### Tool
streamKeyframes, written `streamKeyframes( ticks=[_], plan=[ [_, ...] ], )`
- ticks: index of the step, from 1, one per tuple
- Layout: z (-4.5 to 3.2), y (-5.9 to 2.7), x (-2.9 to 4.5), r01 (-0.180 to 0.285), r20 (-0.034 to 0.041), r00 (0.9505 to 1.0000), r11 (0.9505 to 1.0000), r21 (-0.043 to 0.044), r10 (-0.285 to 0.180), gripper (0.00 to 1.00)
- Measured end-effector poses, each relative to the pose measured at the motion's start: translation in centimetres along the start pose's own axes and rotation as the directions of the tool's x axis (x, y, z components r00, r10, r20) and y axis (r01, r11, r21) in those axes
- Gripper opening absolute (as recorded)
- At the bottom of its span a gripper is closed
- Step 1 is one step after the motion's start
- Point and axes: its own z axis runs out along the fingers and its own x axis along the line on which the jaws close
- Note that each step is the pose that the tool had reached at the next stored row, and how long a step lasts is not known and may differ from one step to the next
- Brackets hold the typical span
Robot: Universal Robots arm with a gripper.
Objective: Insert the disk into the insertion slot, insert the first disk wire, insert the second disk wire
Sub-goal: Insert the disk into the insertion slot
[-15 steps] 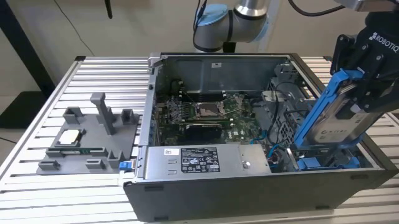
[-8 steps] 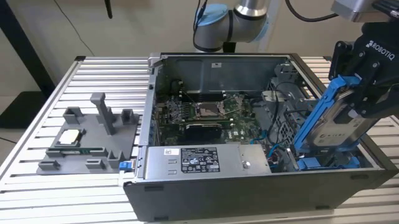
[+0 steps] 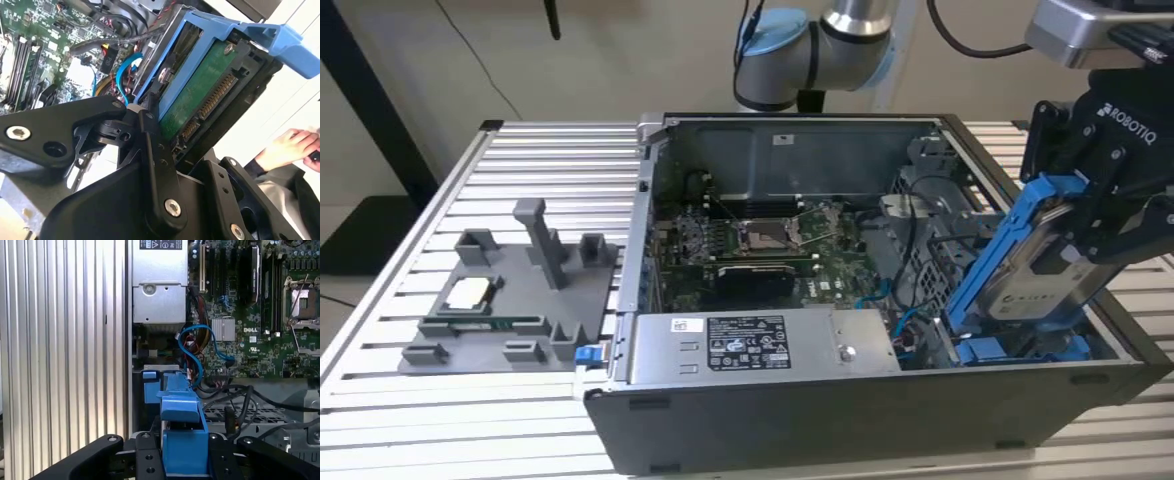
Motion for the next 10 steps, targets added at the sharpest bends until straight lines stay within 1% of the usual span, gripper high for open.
streamKeyframes(
  ticks=[10],
  plan=[
    [0.71, -0.03, -0.06, 0.000, 0.0002, 1.0000, 1.0000, 0.0018, 0.000, 0.33]
  ],
)
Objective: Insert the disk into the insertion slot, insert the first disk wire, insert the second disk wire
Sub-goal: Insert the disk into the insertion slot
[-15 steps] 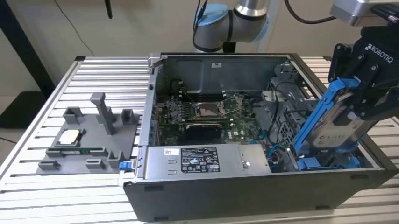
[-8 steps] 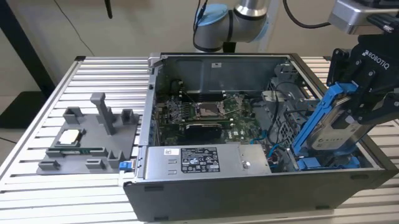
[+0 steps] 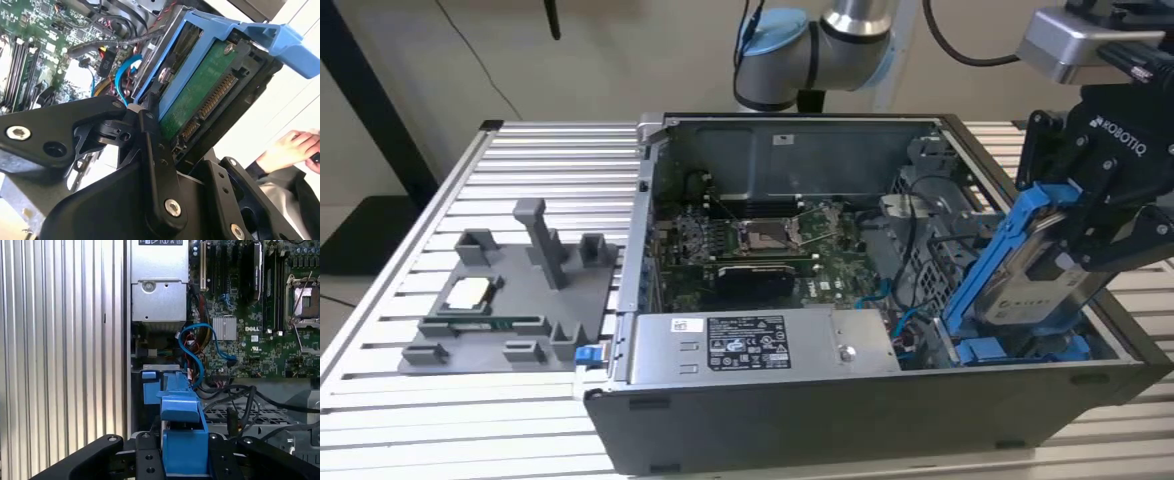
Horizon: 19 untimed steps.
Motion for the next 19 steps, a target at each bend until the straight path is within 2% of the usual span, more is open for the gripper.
streamKeyframes(
  ticks=[7, 19],
  plan=[
    [0.52, -0.02, -0.21, 0.000, -0.0003, 1.0000, 1.0000, 0.0007, 0.000, 0.33],
    [2.14, -0.07, -0.32, 0.000, -0.0002, 1.0000, 1.0000, 0.0007, 0.000, 0.33]
  ],
)
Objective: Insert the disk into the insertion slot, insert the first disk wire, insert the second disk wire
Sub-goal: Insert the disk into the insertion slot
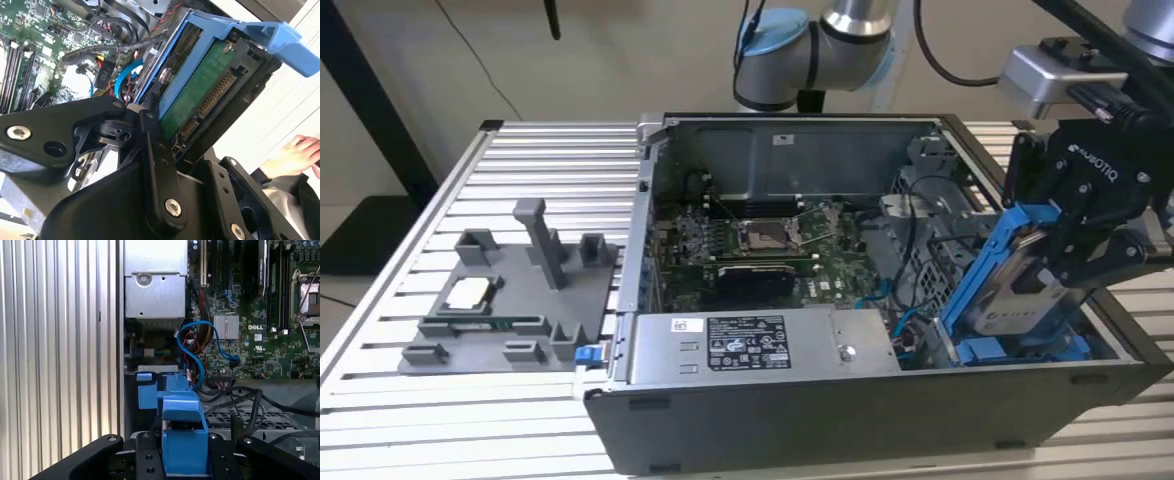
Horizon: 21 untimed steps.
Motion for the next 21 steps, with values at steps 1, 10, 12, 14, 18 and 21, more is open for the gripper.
streamKeyframes(
  ticks=[1, 10, 12, 14, 18, 21],
  plan=[
    [0.06, 0.00, 0.00, 0.000, -0.0001, 1.0000, 1.0000, 0.0000, 0.000, 0.33],
    [0.20, 0.00, 0.00, 0.000, 0.0000, 1.0000, 1.0000, 0.0000, 0.000, 0.33],
    [0.27, -0.01, 0.00, 0.000, 0.0003, 1.0000, 1.0000, 0.0000, 0.000, 0.33],
    [0.33, -0.01, 0.00, 0.000, 0.0001, 1.0000, 1.0000, 0.0000, 0.000, 0.33],
    [0.39, -0.01, 0.00, 0.000, 0.0001, 1.0000, 1.0000, 0.0000, 0.000, 0.34],
    [0.38, -0.01, 0.00, 0.000, 0.0002, 1.0000, 1.0000, 0.0000, 0.000, 0.41]
  ],
)
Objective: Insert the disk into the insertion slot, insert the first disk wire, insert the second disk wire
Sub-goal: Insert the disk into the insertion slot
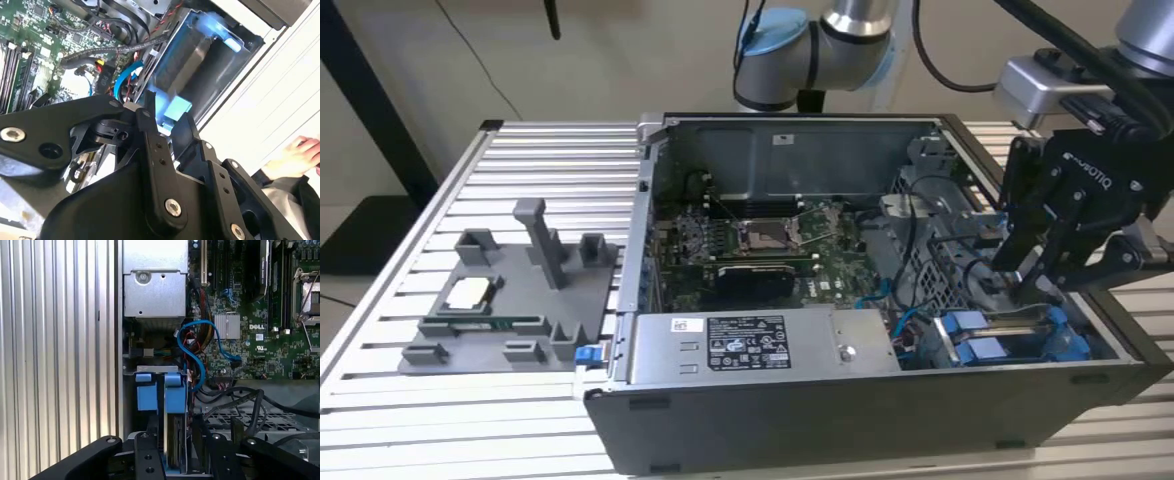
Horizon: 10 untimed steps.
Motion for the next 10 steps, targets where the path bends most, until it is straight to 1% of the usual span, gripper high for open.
streamKeyframes(
  ticks=[2, 6, 10],
  plan=[
    [-0.16, 0.00, 0.00, 0.000, -0.0001, 1.0000, 1.0000, 0.0000, 0.000, 0.41],
    [-0.72, 0.04, -0.01, 0.000, -0.0002, 1.0000, 1.0000, 0.0000, 0.000, 0.41],
    [-0.78, 0.29, -0.32, 0.000, -0.0001, 1.0000, 1.0000, 0.0002, 0.000, 0.41]
  ],
)
